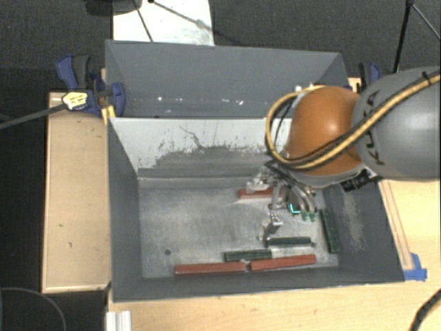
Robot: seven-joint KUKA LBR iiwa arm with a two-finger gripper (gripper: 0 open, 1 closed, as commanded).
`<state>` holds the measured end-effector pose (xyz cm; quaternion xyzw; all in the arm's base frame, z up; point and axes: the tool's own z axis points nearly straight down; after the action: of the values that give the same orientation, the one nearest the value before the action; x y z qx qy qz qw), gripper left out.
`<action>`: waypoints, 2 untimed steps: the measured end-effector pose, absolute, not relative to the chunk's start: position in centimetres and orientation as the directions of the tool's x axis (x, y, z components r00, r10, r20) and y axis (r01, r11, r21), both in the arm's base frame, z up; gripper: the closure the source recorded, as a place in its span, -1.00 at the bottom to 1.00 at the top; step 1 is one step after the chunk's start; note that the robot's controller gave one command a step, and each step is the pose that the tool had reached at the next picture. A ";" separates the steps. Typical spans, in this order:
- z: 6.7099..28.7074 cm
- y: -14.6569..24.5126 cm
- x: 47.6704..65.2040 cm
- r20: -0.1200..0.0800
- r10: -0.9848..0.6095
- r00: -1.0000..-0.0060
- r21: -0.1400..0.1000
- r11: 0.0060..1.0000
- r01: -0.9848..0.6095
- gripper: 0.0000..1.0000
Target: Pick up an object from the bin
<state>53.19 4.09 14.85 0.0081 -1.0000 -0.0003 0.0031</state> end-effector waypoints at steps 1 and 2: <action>15.3 4.1 53.4 -0.002 -0.015 -1.000 0.001 1.000 -0.015 -1.00; 8.1 -1.2 48.1 -0.002 -0.289 -0.957 -0.001 0.957 -0.289 1.00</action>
Offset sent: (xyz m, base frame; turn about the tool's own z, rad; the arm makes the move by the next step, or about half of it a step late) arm -0.0517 -0.0527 -0.0678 -0.2800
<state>48.10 -1.24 8.15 0.1462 -0.9893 0.0003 -0.0009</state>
